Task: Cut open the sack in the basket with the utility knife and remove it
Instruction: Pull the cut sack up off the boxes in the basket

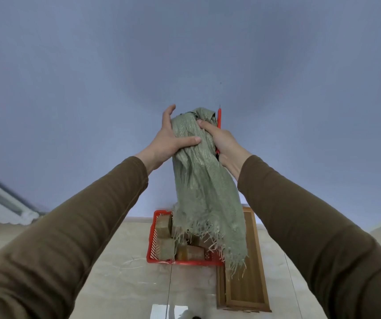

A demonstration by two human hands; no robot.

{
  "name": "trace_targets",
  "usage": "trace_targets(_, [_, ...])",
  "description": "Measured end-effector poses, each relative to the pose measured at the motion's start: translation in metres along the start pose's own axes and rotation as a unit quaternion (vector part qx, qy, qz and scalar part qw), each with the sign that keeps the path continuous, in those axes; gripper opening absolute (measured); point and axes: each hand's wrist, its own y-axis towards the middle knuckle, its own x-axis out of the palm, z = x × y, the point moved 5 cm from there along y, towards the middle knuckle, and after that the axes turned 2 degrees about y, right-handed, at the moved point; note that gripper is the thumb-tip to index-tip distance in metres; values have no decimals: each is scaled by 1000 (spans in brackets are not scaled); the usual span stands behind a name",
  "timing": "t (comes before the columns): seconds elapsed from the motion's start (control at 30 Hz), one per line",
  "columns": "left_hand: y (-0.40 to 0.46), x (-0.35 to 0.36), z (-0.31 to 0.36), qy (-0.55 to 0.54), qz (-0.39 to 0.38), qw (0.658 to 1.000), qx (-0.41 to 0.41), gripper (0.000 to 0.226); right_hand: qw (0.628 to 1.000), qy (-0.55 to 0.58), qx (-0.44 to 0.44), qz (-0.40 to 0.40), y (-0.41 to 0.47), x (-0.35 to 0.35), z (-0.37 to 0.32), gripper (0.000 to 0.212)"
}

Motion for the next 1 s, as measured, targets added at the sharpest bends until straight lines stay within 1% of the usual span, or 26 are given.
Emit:
trace_targets(0.07, [-2, 2, -4, 0, -11, 1000, 16, 126, 998, 14, 51, -28, 2, 6, 3, 46])
trace_targets(0.17, [-2, 2, -13, -11, -16, 1000, 7, 136, 994, 3, 89, -57, 1, 6, 4, 38])
trace_targets(0.2, [-3, 2, -15, -11, -15, 1000, 1, 135, 993, 6, 98, -60, 2, 5, 5, 38])
trace_targets(0.27, [-3, 0, -18, -4, 2, 1000, -5, 127, 995, -14, 87, -49, 4, 2, 7, 39])
trace_targets(0.33, [-3, -4, -17, 6, 32, 999, -5, 113, 998, -47, 22, -19, 7, -3, 6, 50])
trace_targets(0.4, [-1, -8, -17, 5, 48, 999, -18, 101, 990, -121, -77, 8, 11, -11, 1, 71])
trace_targets(0.43, [0, -11, -18, -3, 56, 998, -29, 96, 980, -163, -114, -3, 8, -12, -2, 74])
trace_targets(0.47, [0, -15, -18, -9, 68, 997, -39, 92, 970, -195, -141, -36, 6, -11, -3, 76])
trace_targets(0.53, [1, -21, -17, -12, 102, 994, -48, 82, 950, -239, -172, -101, 3, -7, -2, 91])
trace_targets(0.57, [2, -24, -15, -6, 117, 992, -47, 76, 942, -254, -181, -126, -1, -5, -2, 100])
trace_targets(0.6, [4, -26, -14, 3, 129, 990, -51, 71, 936, -263, -188, -141, -2, -3, 0, 104])
trace_targets(0.63, [7, -26, -11, 9, 134, 989, -54, 68, 931, -272, -192, -150, -5, -1, 1, 102])
trace_targets(0.67, [6, -26, -7, 10, 136, 989, -61, 72, 929, -278, -199, -143, -4, -1, 2, 95])
trace_targets(0.73, [10, -27, -6, 7, 123, 990, -73, 96, 934, -270, -211, -102, -5, -1, -1, 73])
trace_targets(0.77, [12, -25, -10, -3, 100, 992, -81, 103, 939, -260, -212, -77, -6, 0, -4, 62])
trace_targets(0.8, [10, -18, -8, -26, 65, 994, -80, 101, 943, -250, -212, -58, -6, 0, -5, 53])
trace_targets(0.83, [3, -9, -2, -46, 25, 996, -72, 94, 944, -251, -208, -43, -5, 1, -6, 48])
trace_targets(0.87, [-4, -1, 4, -54, 1, 996, -64, 87, 946, -252, -201, -36, -4, 1, -6, 45])
trace_targets(0.9, [-6, 3, 5, -50, -10, 997, -53, 87, 949, -251, -190, -29, -3, 1, -5, 42])
trace_targets(0.93, [-7, 5, 1, -40, -17, 998, -51, 96, 954, -240, -181, -21, -2, -1, -5, 40])
trace_targets(1.0, [-13, 8, -6, -1, -28, 999, -37, 124, 967, -197, -160, -6, -2, -5, -4, 34])
